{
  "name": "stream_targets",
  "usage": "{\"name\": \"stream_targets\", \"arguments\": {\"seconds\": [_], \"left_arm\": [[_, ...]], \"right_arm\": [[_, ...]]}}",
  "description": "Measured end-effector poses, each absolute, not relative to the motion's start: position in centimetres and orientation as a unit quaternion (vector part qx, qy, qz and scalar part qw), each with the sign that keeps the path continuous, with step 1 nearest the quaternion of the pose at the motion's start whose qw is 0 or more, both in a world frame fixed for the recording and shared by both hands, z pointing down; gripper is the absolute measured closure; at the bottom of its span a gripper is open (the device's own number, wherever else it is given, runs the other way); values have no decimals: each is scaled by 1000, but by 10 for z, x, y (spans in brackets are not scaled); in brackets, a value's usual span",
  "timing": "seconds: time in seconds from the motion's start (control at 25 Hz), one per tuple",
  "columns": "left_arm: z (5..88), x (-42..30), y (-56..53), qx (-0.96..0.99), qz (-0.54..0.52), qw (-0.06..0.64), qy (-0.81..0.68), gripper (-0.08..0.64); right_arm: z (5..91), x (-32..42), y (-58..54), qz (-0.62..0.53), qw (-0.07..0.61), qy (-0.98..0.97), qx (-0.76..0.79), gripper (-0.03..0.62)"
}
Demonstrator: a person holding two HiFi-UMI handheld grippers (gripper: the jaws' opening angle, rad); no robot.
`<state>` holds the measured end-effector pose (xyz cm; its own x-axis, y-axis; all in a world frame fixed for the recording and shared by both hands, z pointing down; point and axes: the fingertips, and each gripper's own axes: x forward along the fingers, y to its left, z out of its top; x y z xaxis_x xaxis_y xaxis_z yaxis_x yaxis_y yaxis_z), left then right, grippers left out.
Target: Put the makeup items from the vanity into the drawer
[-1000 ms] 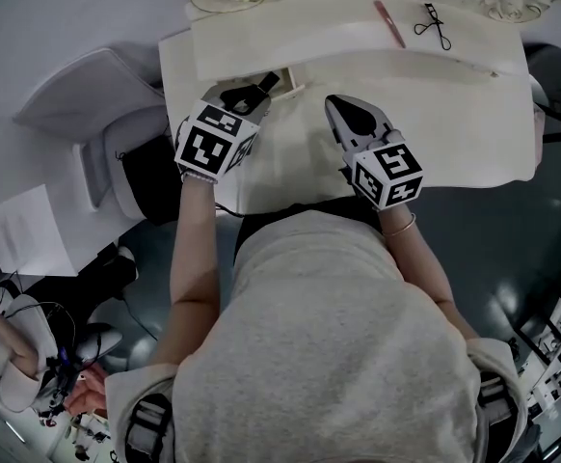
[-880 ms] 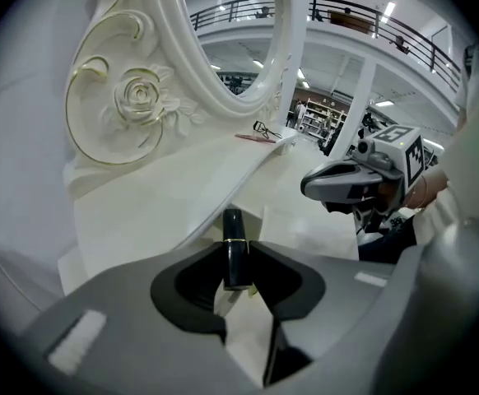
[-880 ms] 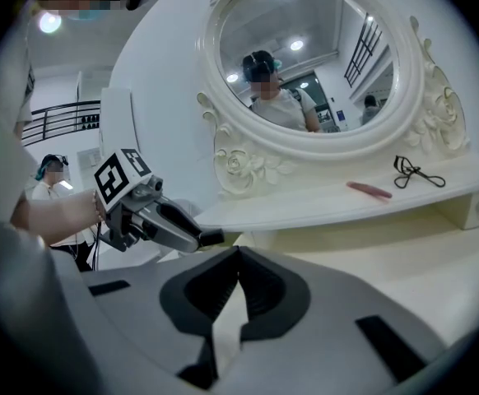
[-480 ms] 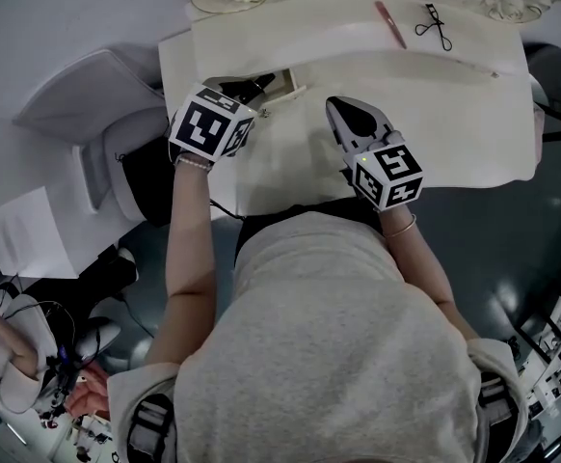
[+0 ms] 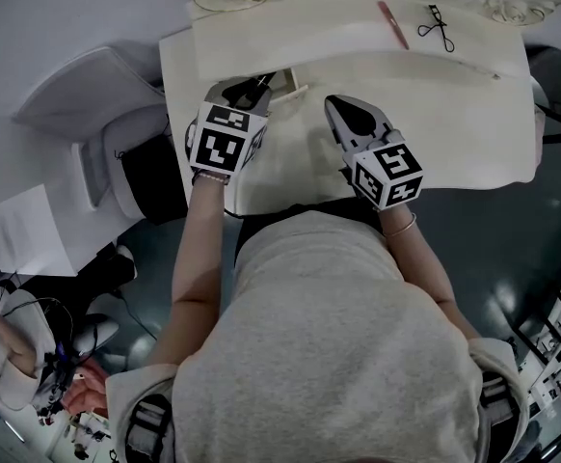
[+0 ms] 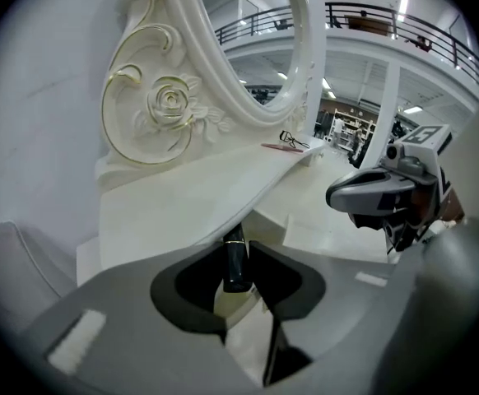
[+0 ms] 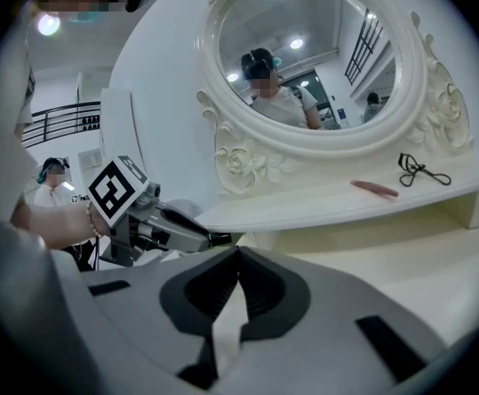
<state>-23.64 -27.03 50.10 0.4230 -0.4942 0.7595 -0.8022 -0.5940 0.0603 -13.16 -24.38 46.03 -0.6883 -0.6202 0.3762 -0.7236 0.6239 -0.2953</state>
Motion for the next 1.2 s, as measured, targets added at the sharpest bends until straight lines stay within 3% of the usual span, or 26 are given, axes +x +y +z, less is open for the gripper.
{"name": "stream_targets", "arguments": {"seconds": [1.2], "left_arm": [[502,-237,-273,811,340,210,-428,453]], "right_arm": [[457,-125,-242,218,110,-891,383,584]]}}
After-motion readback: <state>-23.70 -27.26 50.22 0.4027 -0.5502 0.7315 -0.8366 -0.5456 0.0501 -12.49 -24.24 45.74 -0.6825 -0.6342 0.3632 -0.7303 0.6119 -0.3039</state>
